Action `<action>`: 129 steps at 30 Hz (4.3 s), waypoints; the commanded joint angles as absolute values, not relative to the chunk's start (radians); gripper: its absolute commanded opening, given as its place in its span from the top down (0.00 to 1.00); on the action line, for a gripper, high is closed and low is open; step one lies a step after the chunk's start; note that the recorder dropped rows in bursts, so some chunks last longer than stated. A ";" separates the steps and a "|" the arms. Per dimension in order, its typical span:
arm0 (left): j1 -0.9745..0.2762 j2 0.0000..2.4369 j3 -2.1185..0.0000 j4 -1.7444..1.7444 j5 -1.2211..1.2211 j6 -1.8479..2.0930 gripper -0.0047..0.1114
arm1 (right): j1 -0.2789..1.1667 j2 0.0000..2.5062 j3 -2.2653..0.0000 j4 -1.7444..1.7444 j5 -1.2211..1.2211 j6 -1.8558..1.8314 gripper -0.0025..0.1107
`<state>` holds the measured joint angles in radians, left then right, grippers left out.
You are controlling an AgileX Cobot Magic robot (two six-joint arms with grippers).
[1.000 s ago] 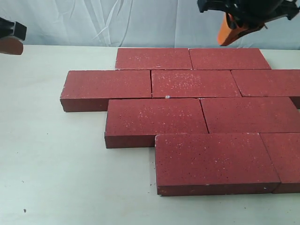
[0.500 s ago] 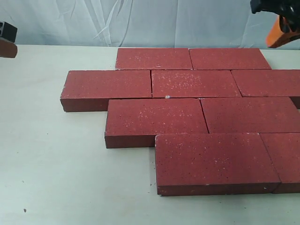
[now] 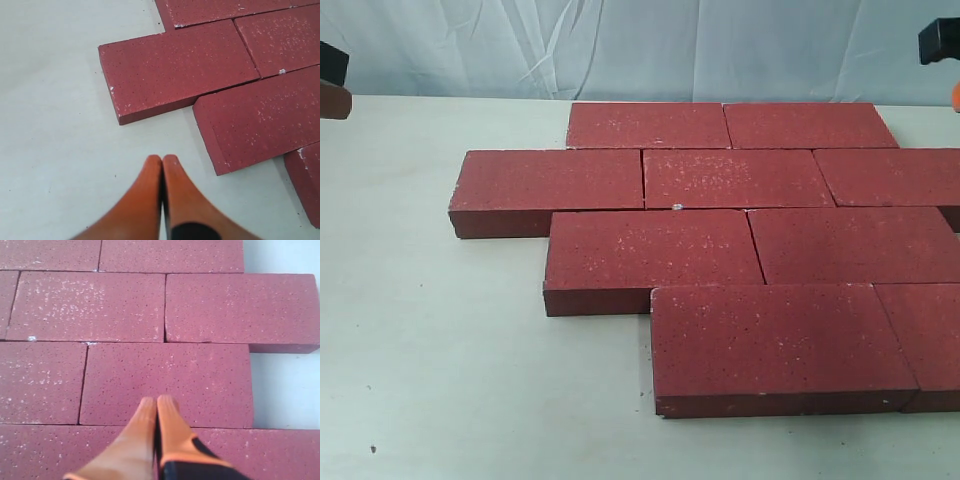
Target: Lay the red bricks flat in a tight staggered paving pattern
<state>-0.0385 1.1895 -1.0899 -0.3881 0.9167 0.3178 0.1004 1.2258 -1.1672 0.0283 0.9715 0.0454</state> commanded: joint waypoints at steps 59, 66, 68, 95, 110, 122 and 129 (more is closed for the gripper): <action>0.072 0.576 -0.679 -0.432 0.557 0.320 0.96 | 0.094 1.145 -1.090 -0.013 0.856 0.044 0.98; 0.072 0.547 -0.608 -0.408 0.537 0.320 0.96 | 0.094 1.145 -1.090 -0.013 0.850 0.044 0.98; 0.072 0.547 -0.608 -0.409 0.534 0.320 0.96 | 0.094 1.145 -1.090 -0.013 0.850 0.044 0.98; 0.072 0.431 -0.595 -0.015 0.538 0.044 0.96 | 0.094 1.145 -1.090 0.010 0.850 0.044 0.98; 0.072 0.205 -0.335 -0.037 0.478 0.044 0.96 | 0.094 1.145 -1.090 0.010 0.850 0.044 0.98; 0.072 0.036 -0.183 -0.037 0.365 0.039 0.96 | 0.094 1.145 -1.090 0.010 0.850 0.044 0.98; 0.072 0.000 -0.103 -0.037 0.335 0.037 0.96 | 0.094 1.145 -1.090 0.010 0.850 0.044 0.98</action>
